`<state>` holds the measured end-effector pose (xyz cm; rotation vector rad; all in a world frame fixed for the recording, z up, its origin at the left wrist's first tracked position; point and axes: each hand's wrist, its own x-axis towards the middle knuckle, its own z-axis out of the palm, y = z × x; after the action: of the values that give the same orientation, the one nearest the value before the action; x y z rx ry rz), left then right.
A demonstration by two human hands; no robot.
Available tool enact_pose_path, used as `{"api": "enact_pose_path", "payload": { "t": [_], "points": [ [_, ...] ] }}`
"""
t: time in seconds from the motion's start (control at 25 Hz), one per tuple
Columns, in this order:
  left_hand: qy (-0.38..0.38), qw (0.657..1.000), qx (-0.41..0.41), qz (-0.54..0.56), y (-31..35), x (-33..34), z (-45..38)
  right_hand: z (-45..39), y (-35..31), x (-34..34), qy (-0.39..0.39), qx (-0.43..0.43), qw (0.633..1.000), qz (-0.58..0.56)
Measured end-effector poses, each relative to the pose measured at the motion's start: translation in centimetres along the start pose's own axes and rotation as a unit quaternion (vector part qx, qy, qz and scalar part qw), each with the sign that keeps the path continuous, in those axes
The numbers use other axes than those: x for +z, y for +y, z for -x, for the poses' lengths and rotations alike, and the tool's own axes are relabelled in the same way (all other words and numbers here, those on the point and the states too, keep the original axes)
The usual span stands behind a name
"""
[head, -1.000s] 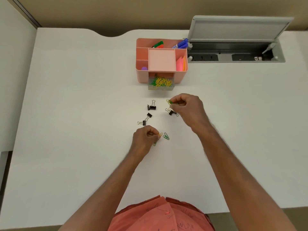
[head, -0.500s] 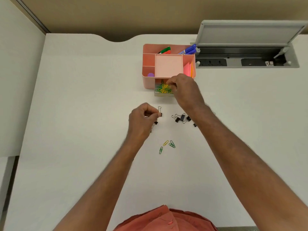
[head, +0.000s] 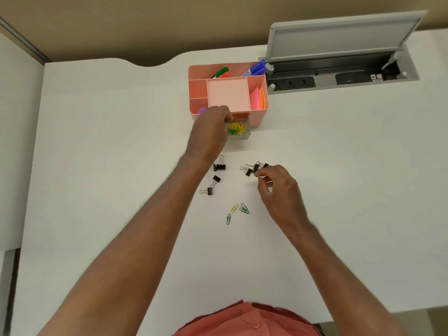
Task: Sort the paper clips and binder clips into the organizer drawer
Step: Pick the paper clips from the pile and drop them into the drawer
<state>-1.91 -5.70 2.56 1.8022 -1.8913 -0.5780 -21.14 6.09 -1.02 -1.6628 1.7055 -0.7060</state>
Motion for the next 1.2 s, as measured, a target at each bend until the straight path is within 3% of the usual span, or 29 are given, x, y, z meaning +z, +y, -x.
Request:
{"api": "enact_pose_path", "payload": {
  "t": [0.12, 0.24, 0.4, 0.52, 0.6, 0.8, 1.08, 1.2],
  "points": [
    [0.018, 0.999, 0.025, -0.025, 0.0, 0.4, 1.3, 2.4, 1.5, 0.7, -0.066, 0.056, 0.996, 0.015],
    [0.036, 0.999, 0.025, 0.022, 0.1, 0.7, 4.8, 4.1, 1.9, 1.8, -0.122, 0.056, 0.989, 0.062],
    [-0.067, 0.994, -0.053, 0.066, -1.2, 2.8, 13.1, 5.4, 0.7, 3.6, -0.154, 0.023, 0.979, 0.134],
    [-0.134, 0.988, -0.077, -0.001, -2.5, 4.4, 18.8, 6.1, -0.1, 4.9, -0.157, -0.042, 0.962, 0.218],
    [-0.140, 0.985, -0.075, -0.066, -2.9, 5.1, 21.0, 6.4, 0.0, 5.4, -0.147, -0.075, 0.956, 0.242],
    [-0.113, 0.983, -0.091, -0.116, -3.0, 5.5, 22.1, 6.3, 0.6, 6.3, -0.141, -0.107, 0.959, 0.224],
    [-0.120, 0.985, -0.064, -0.106, -3.4, 5.3, 20.8, 5.0, -0.1, 6.3, -0.171, -0.032, 0.974, 0.145],
    [-0.135, 0.985, -0.047, -0.093, -2.9, 5.5, 19.7, 4.6, -0.2, 6.1, -0.171, -0.029, 0.971, 0.162]
  ]
}}
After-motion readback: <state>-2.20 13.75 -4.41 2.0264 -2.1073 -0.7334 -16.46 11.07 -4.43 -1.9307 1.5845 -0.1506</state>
